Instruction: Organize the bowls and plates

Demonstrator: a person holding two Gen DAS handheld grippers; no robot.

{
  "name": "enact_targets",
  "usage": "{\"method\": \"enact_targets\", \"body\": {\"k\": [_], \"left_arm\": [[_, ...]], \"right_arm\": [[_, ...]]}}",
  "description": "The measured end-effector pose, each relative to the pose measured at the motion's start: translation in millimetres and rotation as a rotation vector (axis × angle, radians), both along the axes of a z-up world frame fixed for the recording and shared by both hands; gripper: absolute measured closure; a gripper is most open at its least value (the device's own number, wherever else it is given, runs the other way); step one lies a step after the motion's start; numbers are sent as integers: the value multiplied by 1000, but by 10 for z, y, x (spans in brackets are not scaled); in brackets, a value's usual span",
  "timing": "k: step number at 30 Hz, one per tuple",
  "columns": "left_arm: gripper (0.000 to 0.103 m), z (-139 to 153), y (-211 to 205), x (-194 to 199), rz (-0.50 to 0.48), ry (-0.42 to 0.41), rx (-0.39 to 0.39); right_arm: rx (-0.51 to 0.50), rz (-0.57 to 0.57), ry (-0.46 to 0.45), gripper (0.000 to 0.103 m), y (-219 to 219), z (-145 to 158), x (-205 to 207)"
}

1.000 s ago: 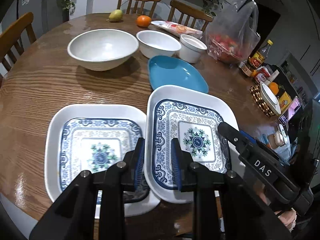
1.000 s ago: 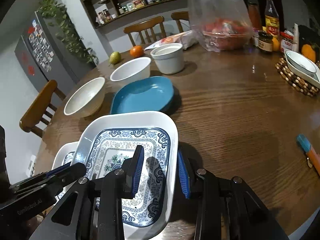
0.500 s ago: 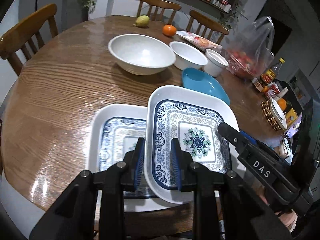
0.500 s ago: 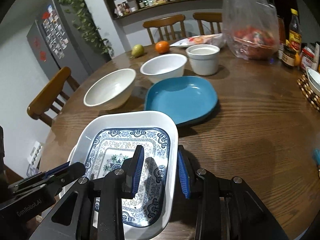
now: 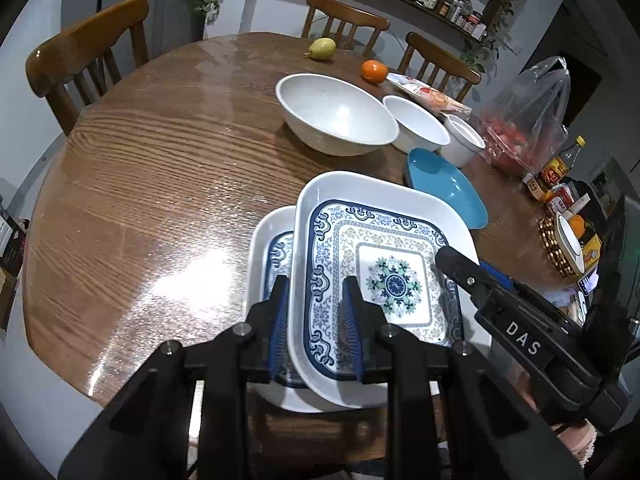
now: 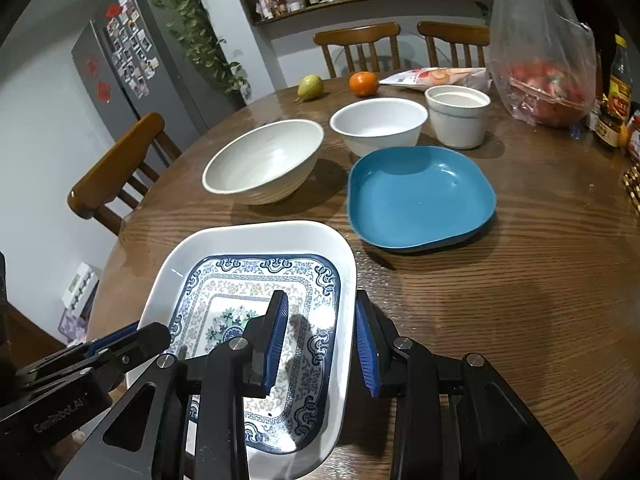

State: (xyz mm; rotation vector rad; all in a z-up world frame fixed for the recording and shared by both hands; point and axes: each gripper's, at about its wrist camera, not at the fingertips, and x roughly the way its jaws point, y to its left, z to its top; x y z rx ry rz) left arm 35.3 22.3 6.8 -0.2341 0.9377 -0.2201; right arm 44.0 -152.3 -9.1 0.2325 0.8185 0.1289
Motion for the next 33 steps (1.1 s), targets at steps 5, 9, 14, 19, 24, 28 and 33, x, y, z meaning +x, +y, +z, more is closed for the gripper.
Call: {"method": "enact_targets", "body": {"k": [5,9,14,19,24,28,33], "left_arm": [[80,-12,76,-18,19,0,11],[80,-38,133,-26,34,5,13],[79,-72,195,-44,51,10,23],[79,-118,208,-37,42,25,16],[79,-171,139,-13,35,35,36],[79,-179,126,8,31,34,44],[78,-199,105,32,28,35,56]], "right_arm": [[-3,17,4,67,96,-15,11],[-10,32,11,67,165,-36,33],[-21,48,21,67,248,-76,45],[-38,45,25,67,285,-108,52],[-61,28,26,67,273,-127,42],[-83,24,27,67,278,-156,46],[-110,16,19,67,282,-152,28]]}}
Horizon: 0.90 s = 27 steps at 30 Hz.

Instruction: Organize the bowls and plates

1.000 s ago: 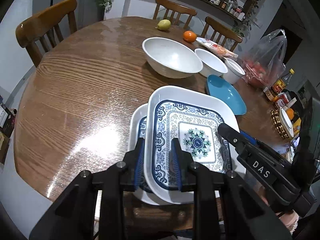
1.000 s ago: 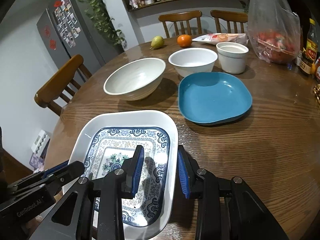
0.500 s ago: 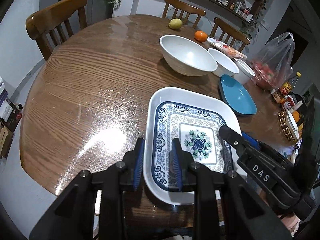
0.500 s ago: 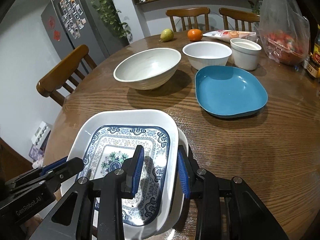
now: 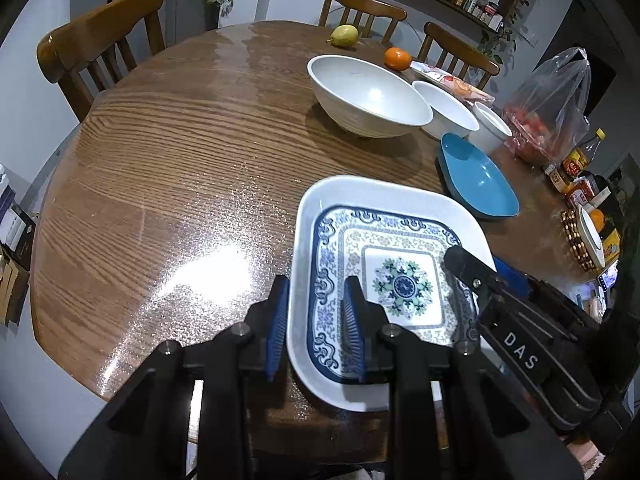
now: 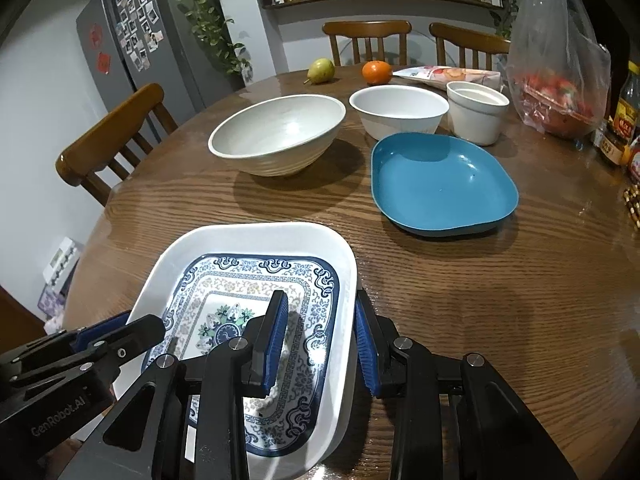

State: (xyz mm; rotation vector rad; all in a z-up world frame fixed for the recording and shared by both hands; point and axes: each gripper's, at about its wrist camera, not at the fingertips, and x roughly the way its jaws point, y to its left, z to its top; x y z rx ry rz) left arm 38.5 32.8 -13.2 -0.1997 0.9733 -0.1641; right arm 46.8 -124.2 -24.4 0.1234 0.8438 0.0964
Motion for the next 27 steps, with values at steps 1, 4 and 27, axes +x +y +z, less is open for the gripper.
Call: {"method": "enact_targets", "body": {"k": [1,4,27], "left_arm": [[79,-3,3,6,1,1,2],[76,-17,-1,25,1,5,-5],[68,-90,-65,88,-35,38,-39]], "right_arm": [[-14,-7,-1,67,1,0,-7],[-39,-15,7,67,-1,-26,6],[148,65,75,50,-206,-151,77]]}}
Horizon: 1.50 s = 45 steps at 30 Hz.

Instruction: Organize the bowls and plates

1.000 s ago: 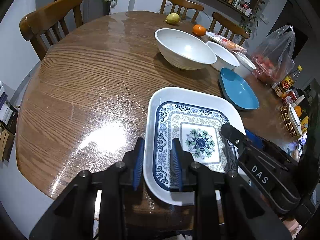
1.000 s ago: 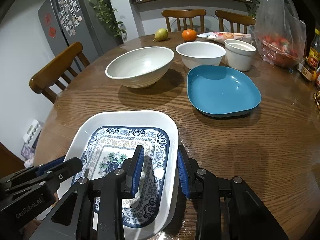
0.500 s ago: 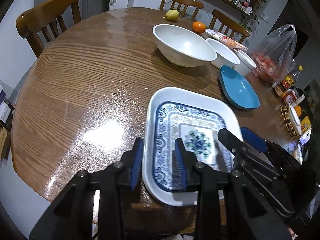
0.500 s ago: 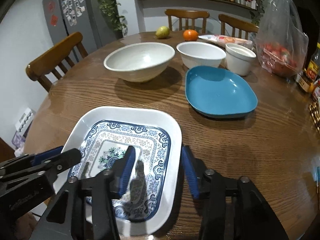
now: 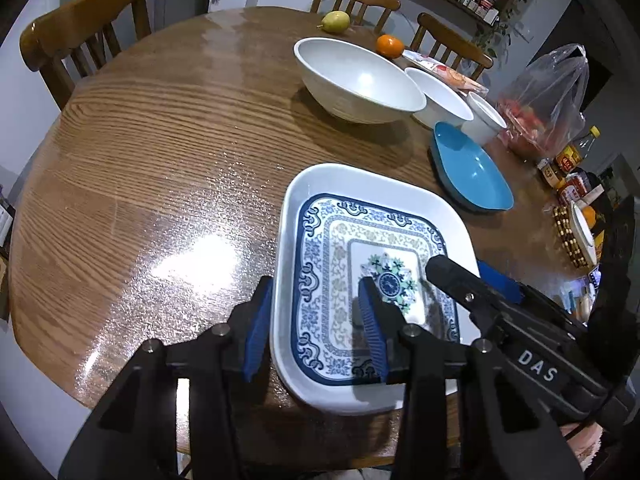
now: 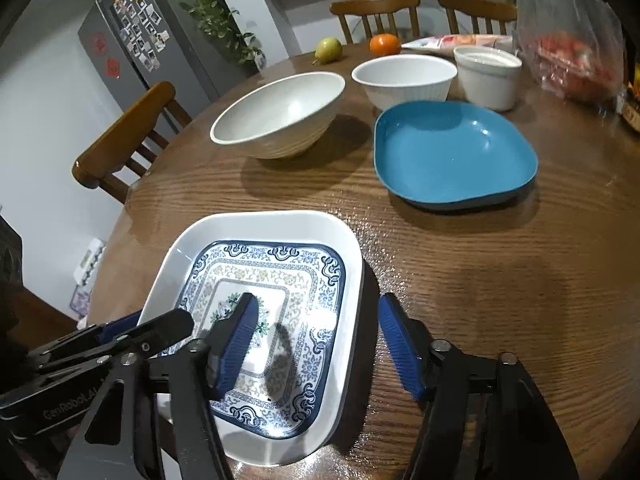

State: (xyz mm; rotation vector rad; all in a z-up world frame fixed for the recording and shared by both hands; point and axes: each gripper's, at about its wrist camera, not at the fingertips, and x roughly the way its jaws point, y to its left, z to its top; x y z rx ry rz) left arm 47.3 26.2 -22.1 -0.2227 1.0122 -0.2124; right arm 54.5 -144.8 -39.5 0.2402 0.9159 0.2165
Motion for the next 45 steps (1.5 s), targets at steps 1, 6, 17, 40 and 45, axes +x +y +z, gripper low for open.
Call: {"method": "enact_targets", "body": {"k": [1,6,17,40,45], "left_arm": [[70,-7,-4,1,-2,-1,3],[74,-18,-24,-8,-4,-1,8],[74,-2,-241,-26,-54,1,23],[61,26,-455,45,-67,-19,53],[53,200,-391,124,-38,-67,40]], "right_arm": [[5,3,6,55,0,-16,9],[-16,-34,-7,66,-43,-49,3],[-52,-91,-15,66,-179,13,-51],[-44,-126,0,53,-529,16,-58],[-34,-147,-52,46,-659,226,-105]]}}
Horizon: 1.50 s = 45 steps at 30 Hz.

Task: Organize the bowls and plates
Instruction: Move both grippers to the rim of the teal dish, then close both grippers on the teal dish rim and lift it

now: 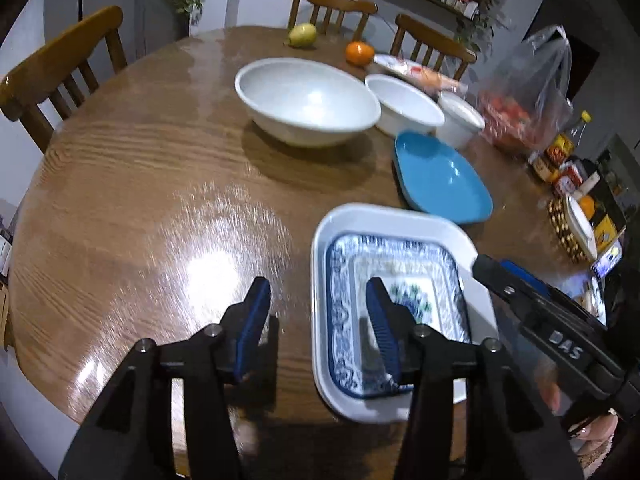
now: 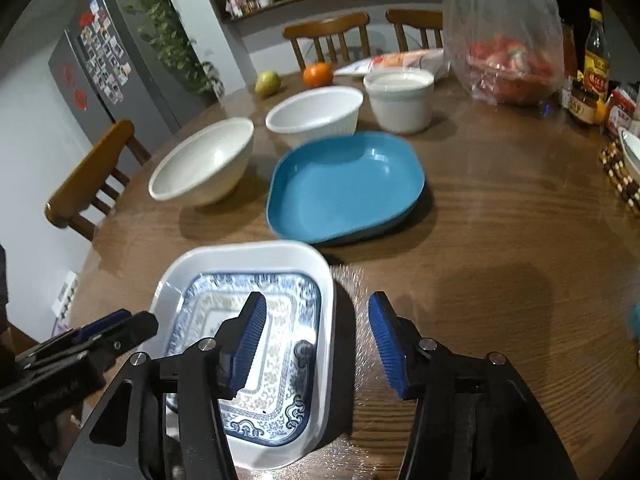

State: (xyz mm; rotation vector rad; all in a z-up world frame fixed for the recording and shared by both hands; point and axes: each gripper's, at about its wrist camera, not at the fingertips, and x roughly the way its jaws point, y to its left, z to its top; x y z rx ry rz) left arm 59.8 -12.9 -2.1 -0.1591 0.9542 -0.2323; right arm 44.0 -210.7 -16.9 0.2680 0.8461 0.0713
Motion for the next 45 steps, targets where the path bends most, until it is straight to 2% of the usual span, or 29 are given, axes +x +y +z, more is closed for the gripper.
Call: {"method": "enact_targets", "body": {"k": [4,11,15,21,27,31,36,39,42,45], "left_arm": [[48,172,-60,103,-6,-41,18],[40,487,-246,438,-46,-78,-6],[40,500,-464,737,-60,-49,17],[40,414,-650,1110,-68,16,21],[41,219,-861,1251,-111,41,42],[42,132,-937,1282,-146,71,6],[44,14,-1035,1293,-179,87,10],[51,-56,-1071,1302,-197,110,24],[54,-102,-1093,1310,-200,118,36],[56,-111,-1094,1305,-198,112,44]], "right_arm": [[38,6,-44,35,-117,222,36],[65,9,-84,34,-319,653,342],[63,8,-61,34,-371,775,684],[37,-20,-8,34,-495,642,1057],[89,-72,72,34,-773,265,1270],[111,-107,123,44,-884,86,1327],[87,-110,153,57,-868,-27,1367],[70,-102,163,57,-847,-69,1377],[58,-107,166,59,-843,-90,1373],[58,-107,172,68,-857,-107,1380]]}}
